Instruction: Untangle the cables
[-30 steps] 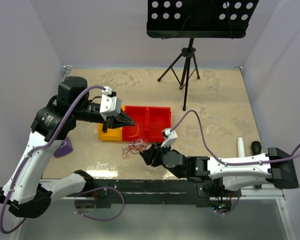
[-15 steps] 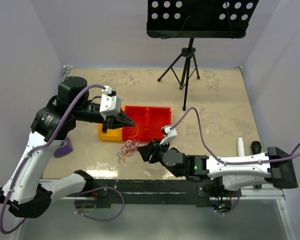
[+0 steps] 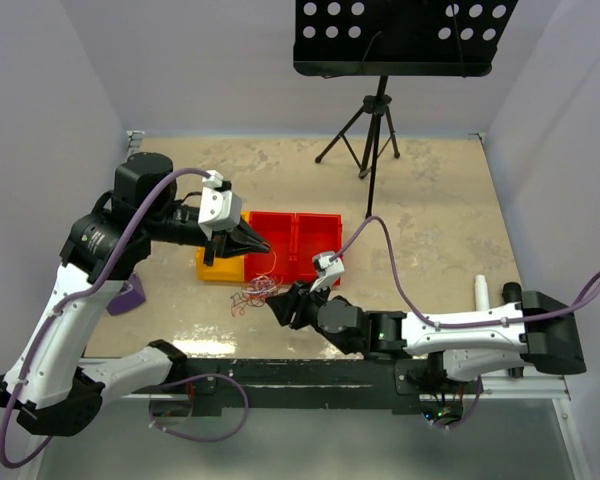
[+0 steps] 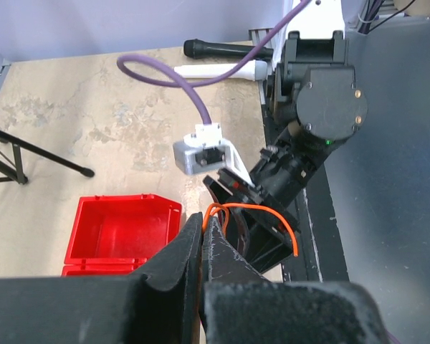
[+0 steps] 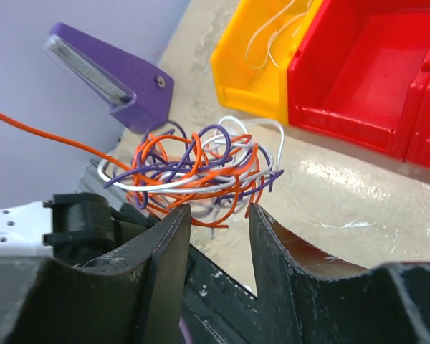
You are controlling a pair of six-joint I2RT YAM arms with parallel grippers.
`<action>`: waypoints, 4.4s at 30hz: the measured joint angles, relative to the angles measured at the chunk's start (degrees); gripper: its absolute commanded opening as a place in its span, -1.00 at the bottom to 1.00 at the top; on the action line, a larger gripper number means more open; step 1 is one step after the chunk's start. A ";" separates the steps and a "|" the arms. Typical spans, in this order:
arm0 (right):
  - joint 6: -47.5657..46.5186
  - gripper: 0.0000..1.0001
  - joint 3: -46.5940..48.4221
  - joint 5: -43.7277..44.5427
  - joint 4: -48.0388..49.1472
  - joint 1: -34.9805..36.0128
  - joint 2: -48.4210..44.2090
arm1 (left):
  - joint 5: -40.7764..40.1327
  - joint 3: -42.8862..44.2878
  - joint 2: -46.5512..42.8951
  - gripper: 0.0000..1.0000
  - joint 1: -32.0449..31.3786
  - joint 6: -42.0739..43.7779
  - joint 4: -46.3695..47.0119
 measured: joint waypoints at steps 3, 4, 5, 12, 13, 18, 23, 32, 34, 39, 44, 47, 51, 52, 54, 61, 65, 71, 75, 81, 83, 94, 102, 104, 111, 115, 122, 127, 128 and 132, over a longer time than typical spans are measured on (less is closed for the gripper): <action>0.11 -0.17 0.00 -1.01 0.09 0.00 2.34 | 0.00 0.48 0.00 -1.00 0.00 -0.15 0.11; 0.22 -0.18 0.02 -1.11 0.07 0.00 2.99 | 0.00 0.72 0.00 -1.00 0.00 -0.22 0.15; 0.24 -0.19 0.02 -1.22 0.04 0.00 3.41 | -0.02 0.92 0.00 -1.00 0.00 -0.39 0.20; 0.42 -0.43 0.42 -0.94 -0.02 0.00 3.85 | 0.00 1.60 0.00 -1.00 0.00 -1.46 0.39; 0.42 -0.55 0.46 -0.81 0.02 0.00 3.74 | 0.02 1.70 0.00 -1.00 0.00 -1.51 0.42; 0.37 -1.00 0.52 0.83 0.20 0.00 2.78 | 0.04 2.10 -0.02 -1.00 0.00 -2.43 0.66; 0.63 -1.00 0.52 2.23 0.33 0.00 1.33 | 0.04 3.04 -0.07 -1.00 0.00 -3.13 0.74; 6.58 -1.00 -1.11 4.76 -5.81 0.00 -3.45 | -2.80 7.48 -0.42 -1.00 0.00 -2.78 -0.52; 9.66 -1.00 -1.92 5.70 -8.15 0.00 -5.09 | -5.29 10.10 -0.31 -1.00 0.00 -2.10 -1.81; 18.91 -1.00 -1.99 7.61 -13.77 0.04 -8.61 | -17.55 12.92 -0.72 -1.00 -0.15 0.26 -3.87; 27.54 -1.00 -0.83 8.33 -17.75 0.04 -8.96 | -36.52 10.56 -2.38 -1.00 -0.68 2.80 -2.19; 31.43 -1.00 -0.17 8.33 -19.02 0.04 -8.96 | -45.79 7.06 -4.11 -1.00 -0.94 4.87 0.61; 33.53 -1.00 -0.04 8.09 -20.13 -0.02 -8.66 | -51.84 5.29 -4.92 -1.00 -1.20 5.73 2.69; 32.94 -1.00 -0.11 8.00 -20.20 -0.02 -8.48 | -51.08 5.29 -5.05 -1.00 -1.20 5.75 2.29; 29.77 -1.00 -0.72 7.63 -19.96 0.00 -8.57 | -46.47 5.11 -5.73 -1.00 -1.09 5.81 0.85; 13.70 -1.00 -2.51 4.48 -20.11 0.00 -7.96 | -25.38 -12.92 -14.43 -0.78 -0.46 3.54 2.49; 7.26 -1.00 -0.04 2.10 -19.78 0.00 -2.84 | -18.64 -23.96 -12.11 -0.28 -0.35 2.34 3.17; 2.62 -1.00 1.25 0.35 -17.88 0.07 0.33 | -12.63 -31.10 -6.43 -0.15 -0.35 0.42 4.52; 0.83 -1.00 3.06 0.37 -16.81 0.15 1.22 | -9.57 -33.05 -3.80 -0.07 -0.35 0.61 6.01; -1.11 -1.00 4.50 0.48 -14.84 0.17 1.18 | -6.99 -36.17 -0.20 0.10 -0.35 1.68 6.78; -1.44 -1.00 4.59 0.48 -14.60 0.26 1.16 | -6.64 -36.92 0.70 0.10 -0.35 2.05 6.91; -3.26 -1.00 4.59 0.24 -11.47 0.87 0.37 | -4.13 -37.05 3.61 -1.00 -0.35 3.23 9.77; -1.97 -0.55 2.08 0.28 -10.99 0.92 -5.05 | -2.73 -35.45 1.64 -1.00 -0.46 3.34 9.77; -1.11 -0.31 0.74 0.44 -11.08 0.92 -6.99 | -3.26 -34.03 0.33 -1.00 -0.35 3.32 9.20; 2.60 -0.12 -4.70 0.59 -12.92 0.92 -14.71 | -3.67 -27.69 -4.55 -1.00 -0.31 3.06 7.89; 3.32 -0.08 -7.08 0.52 -12.98 0.92 -18.10 | -3.67 -25.18 -5.97 -1.00 -0.31 2.51 7.17; 2.80 0.00 -7.65 -0.74 -8.87 0.92 -16.00 | -3.63 -21.05 -5.81 -1.00 -0.31 0.09 6.49; 1.20 0.03 -7.78 -1.07 -3.37 0.92 -15.72 | -3.43 -18.47 -5.84 -1.00 -0.31 -1.49 6.43; 0.63 0.03 -7.78 -1.14 -1.86 0.92 -15.69 | -3.41 -18.16 -5.84 -1.00 -0.31 -1.66 6.43; -1.66 0.06 -7.78 -1.03 3.52 0.92 -14.93 | -3.32 -16.50 -5.79 -1.00 -0.31 -2.71 6.08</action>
